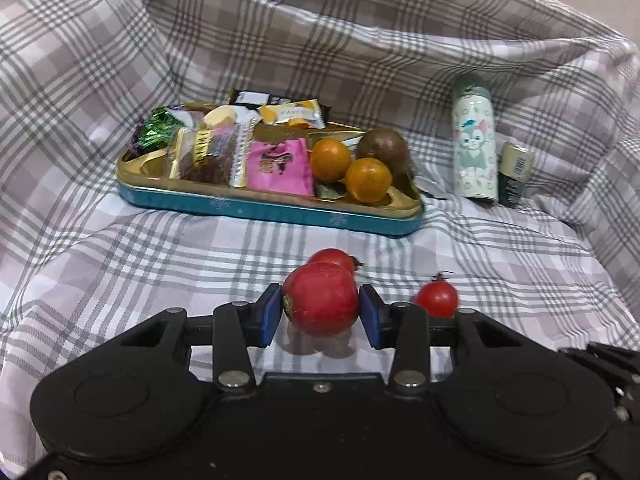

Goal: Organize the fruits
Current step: 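Carry the dark plum and red radish over the steel tray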

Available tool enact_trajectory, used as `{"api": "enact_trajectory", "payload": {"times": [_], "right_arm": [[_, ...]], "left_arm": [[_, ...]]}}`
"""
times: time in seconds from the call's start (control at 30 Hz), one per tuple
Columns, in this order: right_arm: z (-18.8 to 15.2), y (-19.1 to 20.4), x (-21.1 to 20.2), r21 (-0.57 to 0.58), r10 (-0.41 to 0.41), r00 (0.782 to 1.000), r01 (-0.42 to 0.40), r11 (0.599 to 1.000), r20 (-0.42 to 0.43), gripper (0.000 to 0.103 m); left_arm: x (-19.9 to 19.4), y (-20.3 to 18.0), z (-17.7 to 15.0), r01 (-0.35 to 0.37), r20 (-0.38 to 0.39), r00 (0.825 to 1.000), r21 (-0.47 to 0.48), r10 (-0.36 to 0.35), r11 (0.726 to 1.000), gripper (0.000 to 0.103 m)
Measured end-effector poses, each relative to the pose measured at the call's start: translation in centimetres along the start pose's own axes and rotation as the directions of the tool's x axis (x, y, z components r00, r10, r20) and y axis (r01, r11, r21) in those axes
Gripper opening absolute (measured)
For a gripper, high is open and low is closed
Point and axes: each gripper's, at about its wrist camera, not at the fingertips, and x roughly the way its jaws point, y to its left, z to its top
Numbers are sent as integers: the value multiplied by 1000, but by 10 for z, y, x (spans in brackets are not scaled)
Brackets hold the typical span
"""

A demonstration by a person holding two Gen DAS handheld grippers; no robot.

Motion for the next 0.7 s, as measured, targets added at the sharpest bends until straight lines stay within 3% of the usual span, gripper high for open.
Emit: {"api": "enact_trajectory", "payload": {"times": [0.23,0.37,0.53,0.7], "right_arm": [[3,-26,6,115,-47,998,52,992,-46,43],[4,-32,-2,142,-66,996,73,987,-53,43],[0,-32,-36,175,-54,998,58,983,-29,43],[-9,-24,-84,136,-58,998,54,989,27,43]], "left_arm": [[-9,-11,-8,41,-19,999,69,-40,997,50],[-19,-13,-5,55,-33,998,62,-53,997,50],[-53,-11,-5,28,-33,999,47,-26,999,50],[-92,-18,-17,10,-49,999,98,-6,995,50]]}}
